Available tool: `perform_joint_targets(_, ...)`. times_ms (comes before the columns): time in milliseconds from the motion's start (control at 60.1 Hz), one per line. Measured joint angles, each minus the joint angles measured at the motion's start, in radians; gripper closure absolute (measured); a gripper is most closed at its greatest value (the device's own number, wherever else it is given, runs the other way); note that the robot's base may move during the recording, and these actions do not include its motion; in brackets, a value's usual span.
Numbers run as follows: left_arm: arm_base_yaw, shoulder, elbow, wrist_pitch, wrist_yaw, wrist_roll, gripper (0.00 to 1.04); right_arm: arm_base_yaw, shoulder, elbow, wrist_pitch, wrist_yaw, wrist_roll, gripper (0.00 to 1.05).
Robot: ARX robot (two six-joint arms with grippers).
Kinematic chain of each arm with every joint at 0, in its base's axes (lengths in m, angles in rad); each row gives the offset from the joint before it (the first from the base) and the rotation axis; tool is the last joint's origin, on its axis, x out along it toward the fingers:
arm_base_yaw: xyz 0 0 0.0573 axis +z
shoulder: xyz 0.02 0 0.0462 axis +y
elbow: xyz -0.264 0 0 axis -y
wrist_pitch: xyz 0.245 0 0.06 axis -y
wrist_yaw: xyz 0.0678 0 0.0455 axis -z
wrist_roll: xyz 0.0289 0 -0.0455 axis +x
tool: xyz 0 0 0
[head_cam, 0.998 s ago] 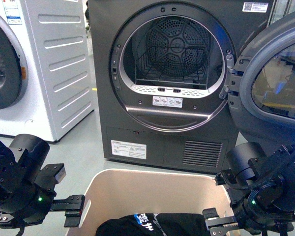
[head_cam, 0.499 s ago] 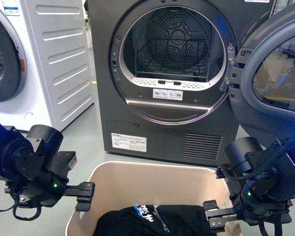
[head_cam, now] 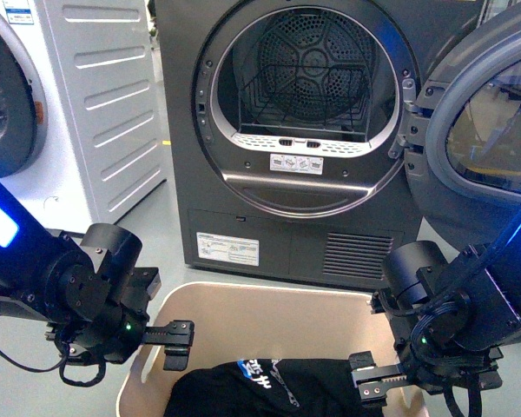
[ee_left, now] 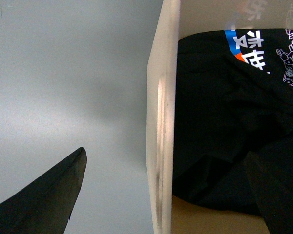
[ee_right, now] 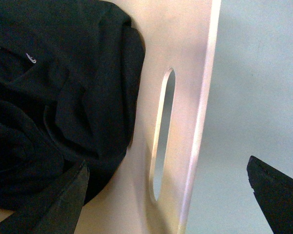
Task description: Move hamper under clothes hanger
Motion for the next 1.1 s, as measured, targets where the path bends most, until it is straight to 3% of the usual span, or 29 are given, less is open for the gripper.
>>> perform_joint_targets(83,-0.001,0.007,0.003,0.000,-0.005,-0.006,0.07,0.001,0.002,0.003,0.000,0.000,0.003,0.16)
perform_joint_targets(300,-0.001,0.024,0.003,0.013,-0.026,-0.016,0.39,0.011,0.014,0.012,0.000,0.004,0.003,0.47)
perform_joint_targets(383,-0.001,0.026,0.003,0.016,-0.026,-0.017,0.56,0.016,0.020,0.012,0.000,0.010,0.003,0.65)
perform_joint_targets(632,-0.007,0.026,0.003,0.019,-0.026,-0.023,0.94,0.012,0.025,0.014,0.000,0.016,0.026,1.00)
perform_joint_targets(699,-0.010,0.026,0.003,0.020,-0.026,-0.026,1.02,0.013,0.025,0.016,0.000,0.018,0.041,1.02)
perform_joint_targets(1098,-0.011,-0.026,-0.026,-0.008,-0.037,-0.028,1.01,0.008,-0.016,0.018,-0.031,0.025,0.038,1.02)
